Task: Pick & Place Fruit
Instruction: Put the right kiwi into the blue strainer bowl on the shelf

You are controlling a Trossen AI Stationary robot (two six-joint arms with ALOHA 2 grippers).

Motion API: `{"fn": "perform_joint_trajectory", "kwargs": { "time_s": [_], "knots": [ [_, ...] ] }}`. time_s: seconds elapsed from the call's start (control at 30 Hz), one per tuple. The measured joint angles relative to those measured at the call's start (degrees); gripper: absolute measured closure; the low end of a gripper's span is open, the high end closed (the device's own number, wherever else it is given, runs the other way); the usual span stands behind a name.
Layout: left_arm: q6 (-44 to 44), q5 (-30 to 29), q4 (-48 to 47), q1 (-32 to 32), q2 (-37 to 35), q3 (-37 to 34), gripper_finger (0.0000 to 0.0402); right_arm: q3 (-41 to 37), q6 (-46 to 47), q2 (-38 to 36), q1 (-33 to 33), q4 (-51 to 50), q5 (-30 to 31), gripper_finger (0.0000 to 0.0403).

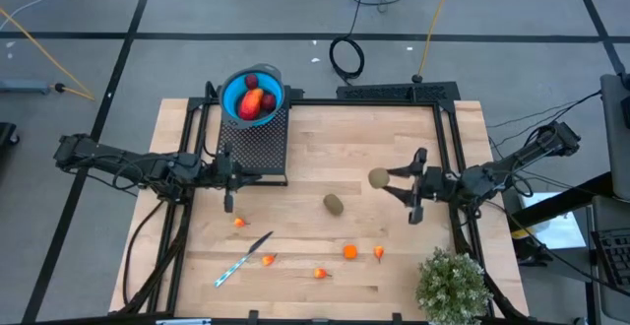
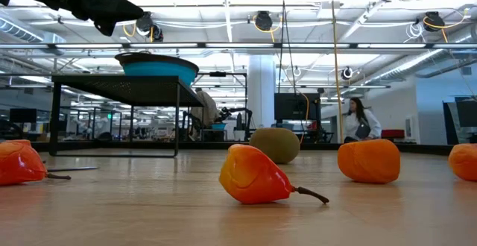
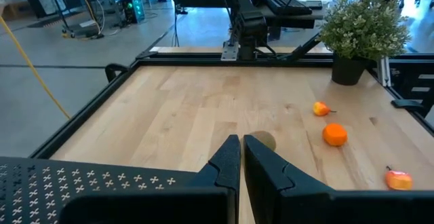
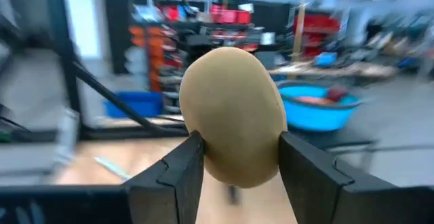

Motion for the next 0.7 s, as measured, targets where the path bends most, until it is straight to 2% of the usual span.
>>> {"fn": "perform_joint_trajectory", "kwargs": {
  "time_s": [0.17,0.3,0.53,0.7],
  "knots": [
    [1.46,0.03,0.00,0.02,0.02,0.00,0.0380,0.00,14.31,0.04,0.00,0.04,-7.57,0.0238],
    [1.50,0.03,-0.02,0.04,0.02,0.00,0.0380,0.00,19.79,0.22,0.00,1.17,-17.09,0.0238],
    [3.35,0.25,-0.04,0.04,0.02,0.00,0.0380,0.00,20.04,0.44,0.00,4.53,-36.86,0.0239],
    [4.28,0.25,-0.05,0.04,0.02,0.00,0.0380,0.00,14.57,0.68,0.02,6.49,-48.16,0.0239]
  ]
}}
